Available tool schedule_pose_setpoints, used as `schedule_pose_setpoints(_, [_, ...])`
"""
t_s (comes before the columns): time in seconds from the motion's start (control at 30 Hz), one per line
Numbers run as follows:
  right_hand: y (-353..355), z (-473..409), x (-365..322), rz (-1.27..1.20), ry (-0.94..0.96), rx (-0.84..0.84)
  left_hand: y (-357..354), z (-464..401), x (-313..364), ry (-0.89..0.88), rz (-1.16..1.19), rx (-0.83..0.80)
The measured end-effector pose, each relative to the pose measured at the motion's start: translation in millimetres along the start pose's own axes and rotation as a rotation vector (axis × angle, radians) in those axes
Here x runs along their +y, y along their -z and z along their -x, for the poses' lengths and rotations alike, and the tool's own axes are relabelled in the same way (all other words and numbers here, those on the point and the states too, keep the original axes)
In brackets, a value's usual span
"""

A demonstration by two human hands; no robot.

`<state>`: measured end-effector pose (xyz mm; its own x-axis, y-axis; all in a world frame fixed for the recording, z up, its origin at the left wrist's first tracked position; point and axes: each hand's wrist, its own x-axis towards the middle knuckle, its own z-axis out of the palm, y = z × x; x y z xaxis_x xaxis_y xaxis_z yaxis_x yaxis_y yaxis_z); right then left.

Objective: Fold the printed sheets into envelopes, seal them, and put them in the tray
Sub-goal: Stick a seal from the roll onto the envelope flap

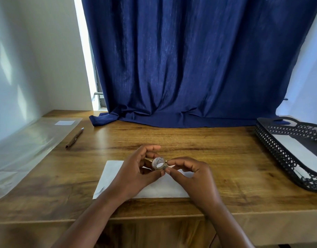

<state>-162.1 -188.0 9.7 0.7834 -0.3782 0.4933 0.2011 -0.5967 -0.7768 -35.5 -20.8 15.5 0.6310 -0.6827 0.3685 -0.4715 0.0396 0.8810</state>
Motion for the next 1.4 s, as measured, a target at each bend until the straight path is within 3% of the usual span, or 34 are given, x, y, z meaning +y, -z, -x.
schedule_pose_setpoints(0.53, [0.3,1.8,-0.5,-0.213,-0.127,0.008,0.0,0.5,-1.0,-0.026,-0.023,-0.063])
schedule_pose_setpoints(0.63, [0.3,1.5,-1.1,-0.154,-0.122,0.018,-0.4,0.1,-1.8,-0.007,-0.013,-0.053])
schedule_pose_setpoints(1.17, [5.6,-0.8,-4.0,-0.200,-0.099,0.205,4.0,-4.8,-9.2,0.025,-0.168,0.252])
schedule_pose_setpoints(1.4, [5.5,-0.9,-2.4,-0.168,-0.141,0.147,24.2,-10.4,-11.2,0.058,-0.284,0.243])
